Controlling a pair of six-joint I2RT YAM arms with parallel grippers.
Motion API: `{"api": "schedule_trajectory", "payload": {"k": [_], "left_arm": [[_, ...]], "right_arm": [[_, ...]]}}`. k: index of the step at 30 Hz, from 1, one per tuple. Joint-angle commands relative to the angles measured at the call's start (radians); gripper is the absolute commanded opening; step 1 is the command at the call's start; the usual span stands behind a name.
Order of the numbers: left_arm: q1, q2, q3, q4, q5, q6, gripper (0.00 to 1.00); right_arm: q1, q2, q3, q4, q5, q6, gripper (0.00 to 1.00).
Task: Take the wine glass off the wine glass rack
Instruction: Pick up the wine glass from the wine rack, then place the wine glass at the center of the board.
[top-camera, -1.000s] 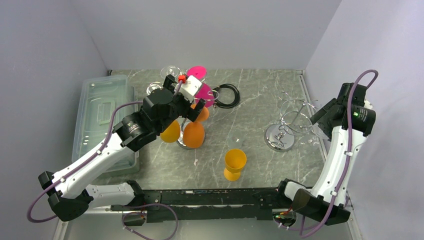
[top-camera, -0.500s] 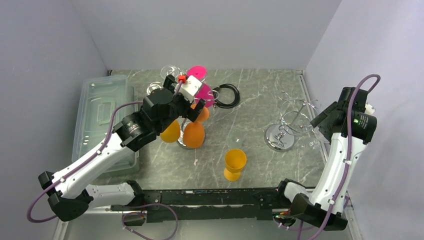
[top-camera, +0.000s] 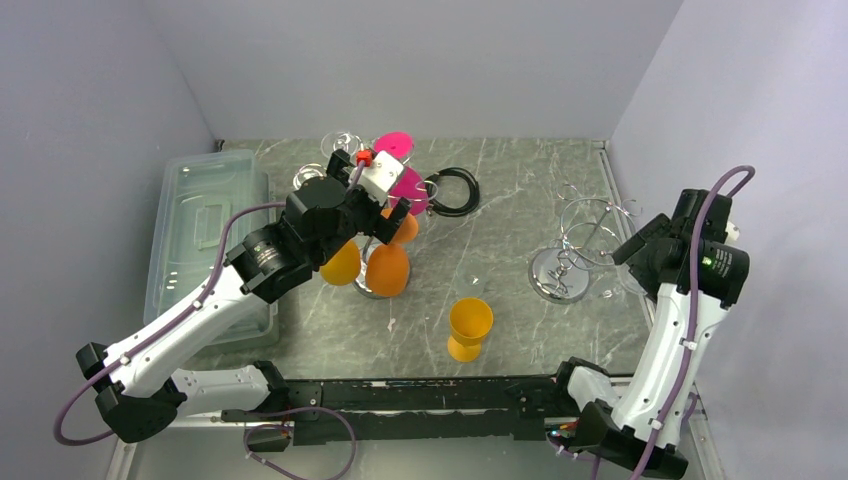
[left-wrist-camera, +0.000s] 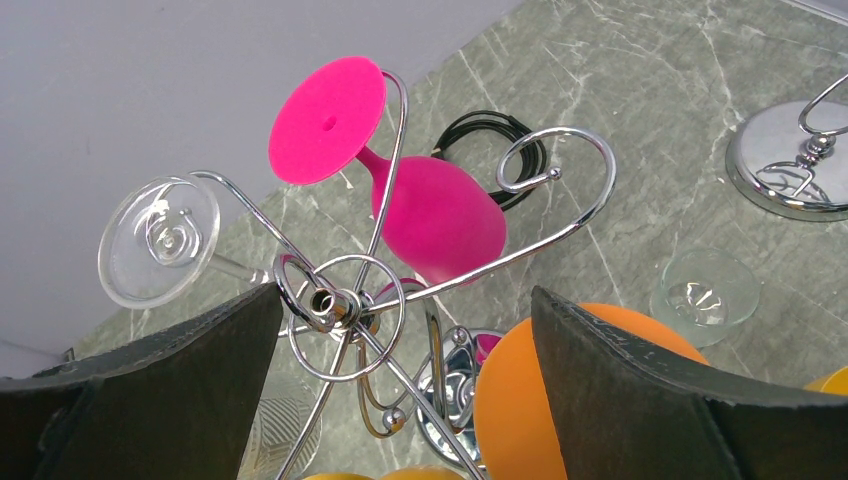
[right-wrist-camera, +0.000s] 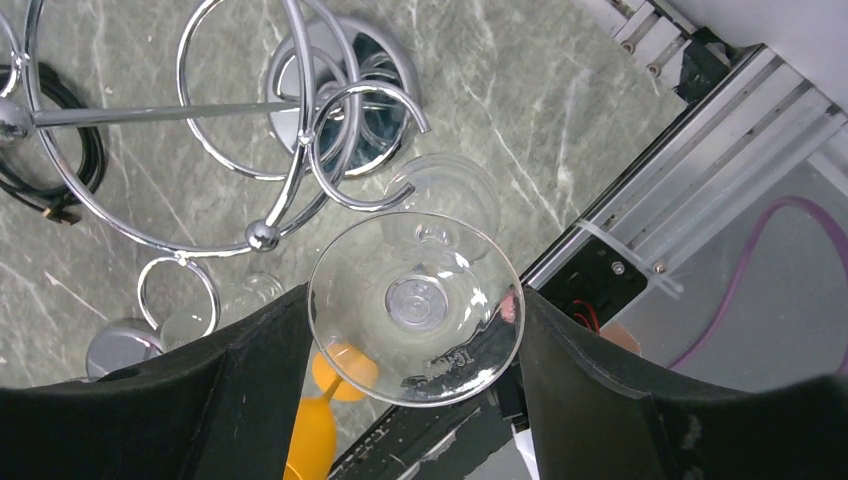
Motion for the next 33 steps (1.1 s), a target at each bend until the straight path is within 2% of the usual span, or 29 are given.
{"api": "schedule_trajectory", "payload": {"k": [1,24,33], "left_arm": [[-0.008,-0.004,0.039,0.0,0.034,-0.003,0.99],[-0.008,0.007,0.087,-0.014,0.004,-0.013,0.99],[-0.009,0.026,0.126,-0.018,-0.034,-0.008,0.99]], "right_arm": [[-0.005,-0.027,-0.009,0.011,-0.048,-0.014,0.18],[0.018,-0.011,-0.001,0.015,-0.159,-0.096,0.16],[0.08,0.023,0.007,0.014,-0.16,-0.101,0.16]]}}
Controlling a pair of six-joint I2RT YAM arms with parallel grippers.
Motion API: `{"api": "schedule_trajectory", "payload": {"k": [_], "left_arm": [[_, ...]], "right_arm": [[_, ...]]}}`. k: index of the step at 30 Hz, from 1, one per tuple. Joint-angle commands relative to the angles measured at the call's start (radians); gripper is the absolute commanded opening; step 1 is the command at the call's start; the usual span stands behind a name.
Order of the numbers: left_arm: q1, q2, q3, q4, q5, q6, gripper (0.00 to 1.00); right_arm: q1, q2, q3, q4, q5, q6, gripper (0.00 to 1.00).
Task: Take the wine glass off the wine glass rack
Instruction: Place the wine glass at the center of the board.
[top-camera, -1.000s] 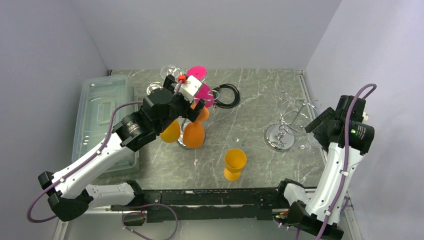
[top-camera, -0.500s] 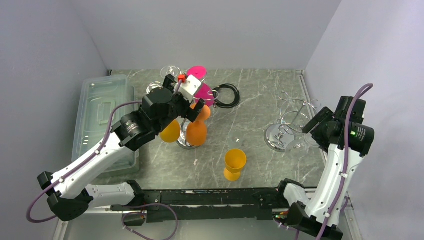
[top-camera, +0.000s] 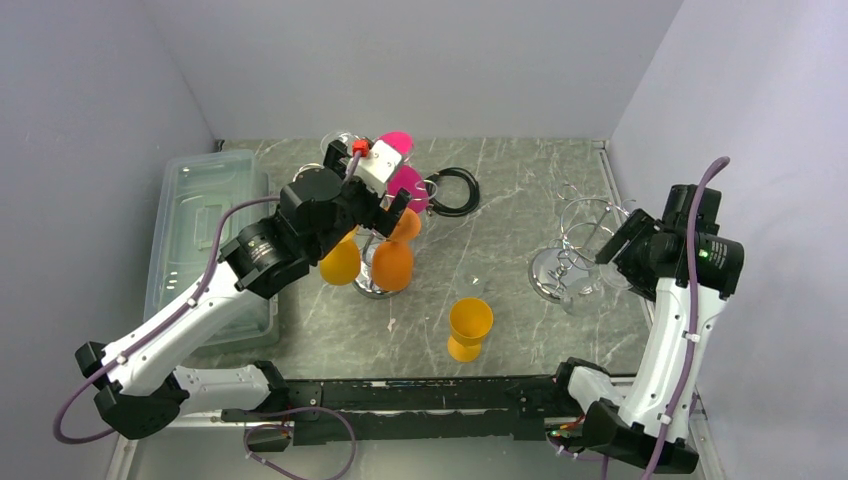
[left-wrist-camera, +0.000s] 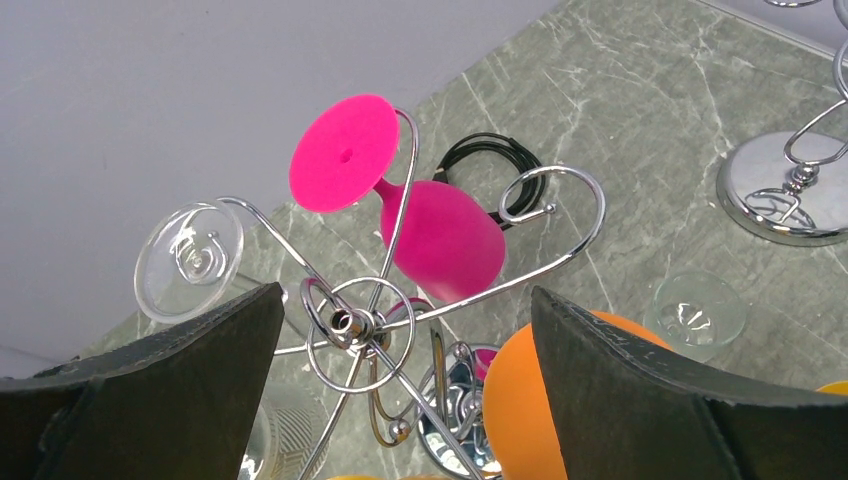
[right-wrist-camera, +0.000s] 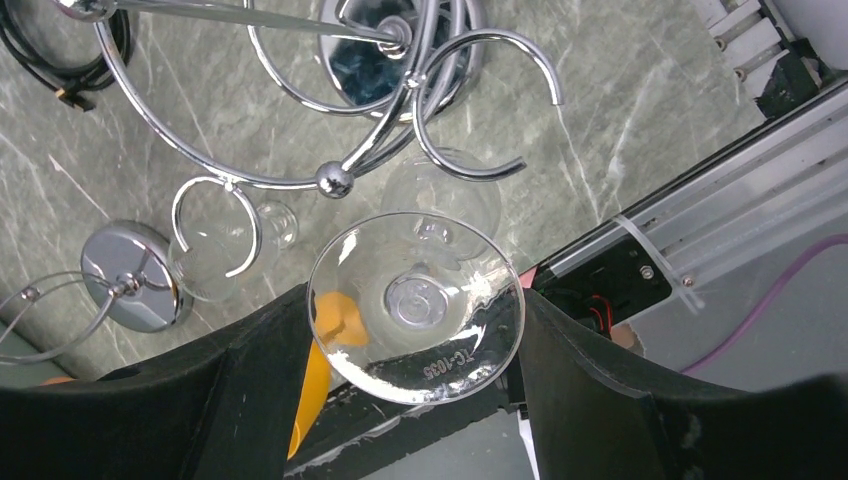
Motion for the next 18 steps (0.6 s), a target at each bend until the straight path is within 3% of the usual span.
{"api": "schedule_trajectory", "payload": {"k": [1,7,18], "left_arm": [[-0.004,0.007,0.051,0.013,-0.023,-0.003,0.99],[-0.004,0.015,0.067,0.017,-0.013,-0.014,0.99],[-0.004,0.049,0.134,0.04,0.085,-0.053,0.99]], "right_arm": [[0.029,0.013,0.025,0.018,-0.019,-0.012,0.16],[0.083,0.037,0.054,0.017,-0.025,0.003,0.16],[0.309,0.083,0.08,0.018,0.048,0.121,0.15]]}}
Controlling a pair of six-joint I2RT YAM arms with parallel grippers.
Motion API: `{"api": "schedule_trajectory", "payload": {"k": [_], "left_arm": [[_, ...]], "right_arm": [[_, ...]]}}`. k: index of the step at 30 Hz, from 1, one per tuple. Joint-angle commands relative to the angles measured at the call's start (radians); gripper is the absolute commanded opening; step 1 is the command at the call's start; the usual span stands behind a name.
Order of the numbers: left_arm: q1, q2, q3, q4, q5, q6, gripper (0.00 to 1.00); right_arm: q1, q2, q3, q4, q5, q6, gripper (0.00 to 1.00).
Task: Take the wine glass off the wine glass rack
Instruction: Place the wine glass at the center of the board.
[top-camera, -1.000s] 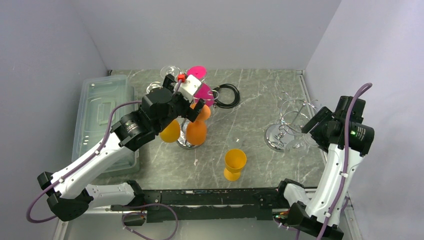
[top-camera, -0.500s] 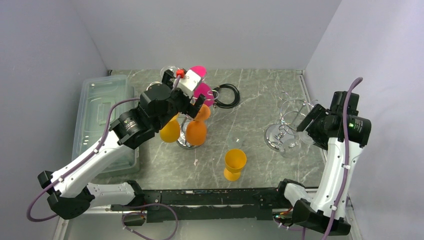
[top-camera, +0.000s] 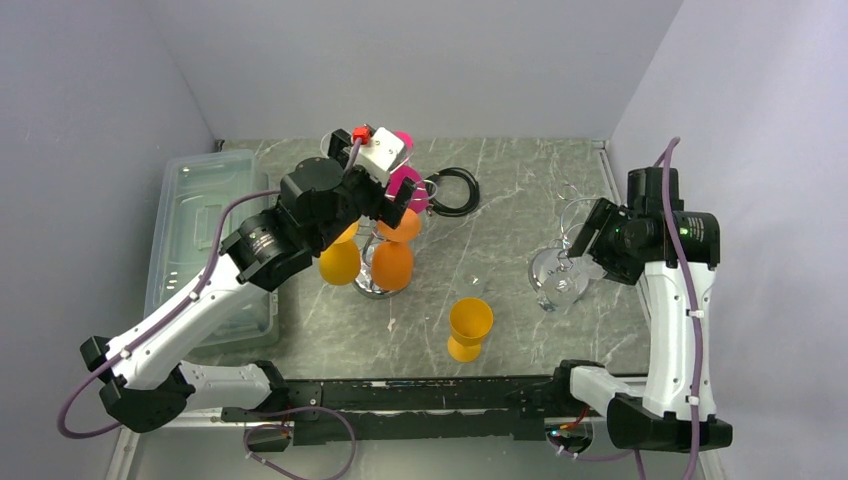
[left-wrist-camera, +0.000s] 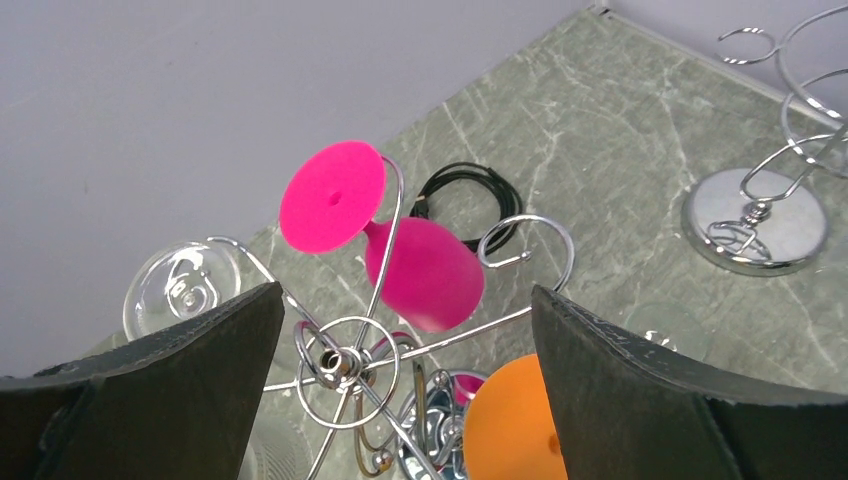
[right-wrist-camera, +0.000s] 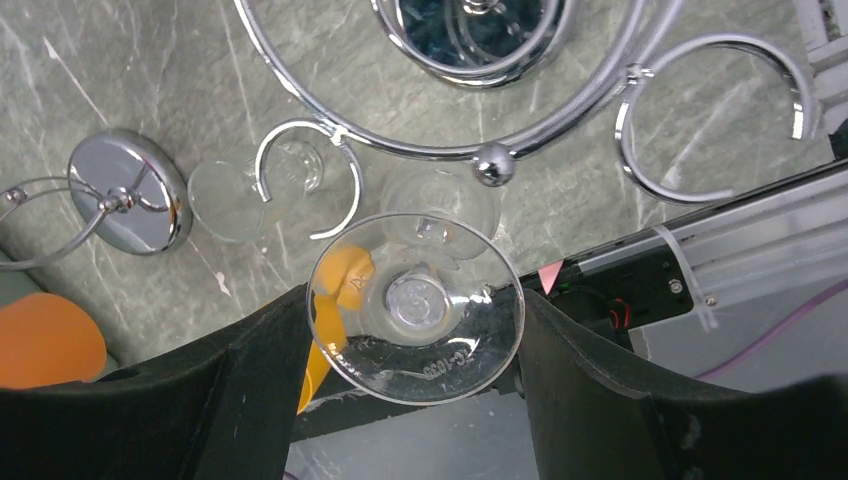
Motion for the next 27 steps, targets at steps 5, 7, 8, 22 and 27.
{"api": "schedule_trajectory", "payload": {"k": [5,7,8,22,27], "left_arm": [[-0.004,0.02,0.076,0.087,0.174,-0.061,0.99],[-0.004,0.024,0.074,0.126,0.214,-0.083,0.99],[-0.004,0.027,0.072,0.145,0.237,-0.089,0.99],[-0.009,0.068,-0.061,0.418,0.496,-0.176,0.99],[-0.019,0.093,-0.111,0.519,0.583,-0.195,0.99]], "right_arm": [[0.137,0.036,0.081,0.019,0.031,0.102,0.15],[0.175,0.048,0.089,0.023,0.035,0.123,0.15],[0.191,0.056,0.094,0.026,0.036,0.132,0.14],[0.324,0.204,0.282,0.019,0.05,0.165,0.13],[0.335,0.259,0.36,0.017,0.04,0.16,0.13]]}}
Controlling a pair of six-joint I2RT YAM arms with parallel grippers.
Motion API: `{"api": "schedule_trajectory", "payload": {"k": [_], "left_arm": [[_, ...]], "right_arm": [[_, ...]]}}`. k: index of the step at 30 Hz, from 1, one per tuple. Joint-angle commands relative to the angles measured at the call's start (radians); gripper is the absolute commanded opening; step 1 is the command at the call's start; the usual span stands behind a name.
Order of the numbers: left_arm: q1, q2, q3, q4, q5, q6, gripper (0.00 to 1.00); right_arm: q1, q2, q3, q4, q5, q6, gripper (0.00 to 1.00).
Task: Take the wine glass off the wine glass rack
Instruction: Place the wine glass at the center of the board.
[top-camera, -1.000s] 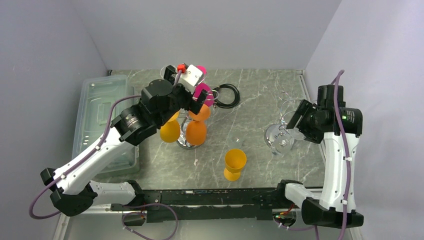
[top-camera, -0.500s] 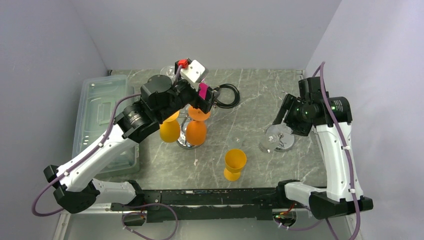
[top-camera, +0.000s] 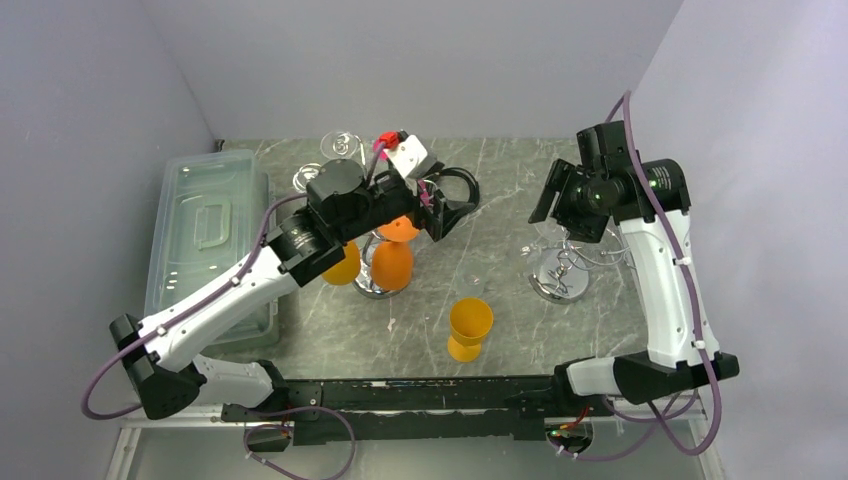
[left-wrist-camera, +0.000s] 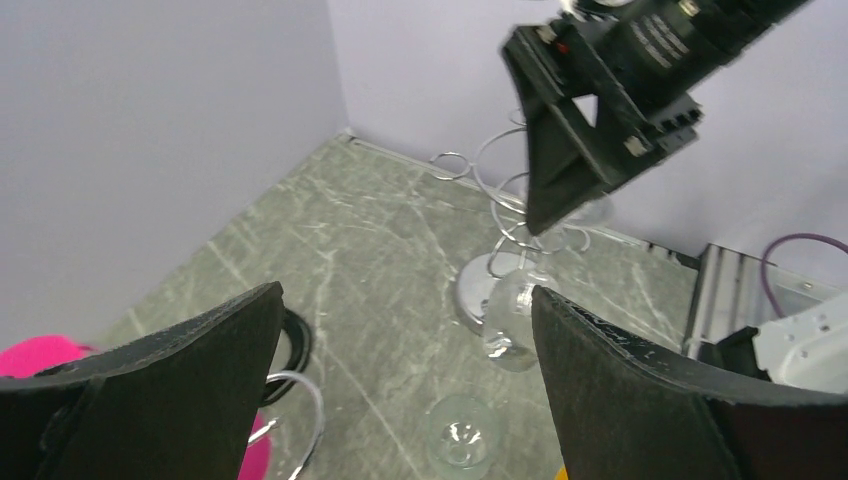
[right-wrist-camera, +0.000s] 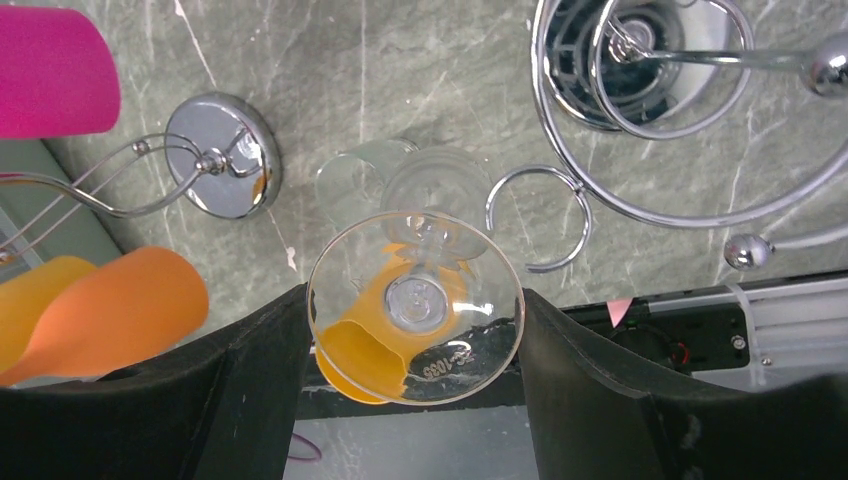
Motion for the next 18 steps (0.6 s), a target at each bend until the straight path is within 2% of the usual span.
{"api": "schedule_trajectory", "payload": {"k": [1,14,18], "left_arm": [[-0.018,0.023,-0.031,0.163,0.118,-0.037,0.98],[-0.096,0.158,-0.119,0.417,0.099,-0.023,0.89],[-0.122,0.207,-0.162,0.55,0.096,0.001,0.86]], "right_arm": [[0.009,0.035,0.101,0.021,-0.008,0.014,0.13],[0.014,0.107,0.245,0.02,-0.031,0.013,0.13],[0.013,0.107,0.257,0.019,-0.031,0.016,0.13]]}}
